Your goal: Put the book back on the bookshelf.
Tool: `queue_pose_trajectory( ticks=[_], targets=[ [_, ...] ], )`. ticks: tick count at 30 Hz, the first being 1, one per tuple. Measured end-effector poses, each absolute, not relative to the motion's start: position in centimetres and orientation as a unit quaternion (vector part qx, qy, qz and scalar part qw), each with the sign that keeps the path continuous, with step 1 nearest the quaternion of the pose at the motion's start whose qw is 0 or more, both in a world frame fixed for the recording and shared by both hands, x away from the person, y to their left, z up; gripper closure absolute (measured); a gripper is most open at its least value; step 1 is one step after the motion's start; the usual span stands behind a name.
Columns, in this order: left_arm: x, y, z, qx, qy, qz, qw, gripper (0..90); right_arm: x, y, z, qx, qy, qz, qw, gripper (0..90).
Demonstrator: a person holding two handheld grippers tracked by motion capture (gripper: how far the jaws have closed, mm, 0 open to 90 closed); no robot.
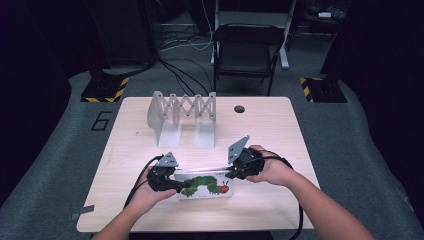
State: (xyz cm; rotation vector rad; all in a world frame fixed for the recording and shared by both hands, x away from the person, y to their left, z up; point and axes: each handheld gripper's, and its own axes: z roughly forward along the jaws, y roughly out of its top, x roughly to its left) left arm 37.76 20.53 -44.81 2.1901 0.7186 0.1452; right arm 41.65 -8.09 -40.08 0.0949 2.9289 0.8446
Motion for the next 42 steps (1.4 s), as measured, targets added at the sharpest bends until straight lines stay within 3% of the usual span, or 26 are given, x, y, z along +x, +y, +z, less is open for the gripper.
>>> queue_pose_trajectory(
  ticks=[9, 15, 31, 35, 42],
  targets=[
    [37.0, 20.6, -44.7, 0.880, 0.249, 0.065, 0.398, 56.7, 42.0, -8.2, -40.1, 0.065, 0.959, 0.274, 0.038, 71.9],
    [36.2, 20.1, -44.4, 0.891, 0.212, 0.064, 0.396, 70.5, 42.3, -8.6, -40.0, 0.085, 0.957, 0.275, 0.043, 67.9],
    [35.7, 20.1, -44.0, 0.904, 0.190, 0.080, 0.376, 74.7, 42.8, -9.6, -39.9, 0.112, 0.954, 0.275, 0.036, 59.6],
    [35.6, 20.3, -43.9, 0.906, 0.180, 0.083, 0.374, 74.7, 43.0, -10.0, -39.8, 0.111, 0.954, 0.272, 0.055, 53.9],
    [35.8, 20.4, -43.9, 0.904, 0.193, 0.076, 0.374, 73.3, 43.1, -9.2, -40.2, 0.097, 0.955, 0.272, 0.064, 52.2]
  ],
)
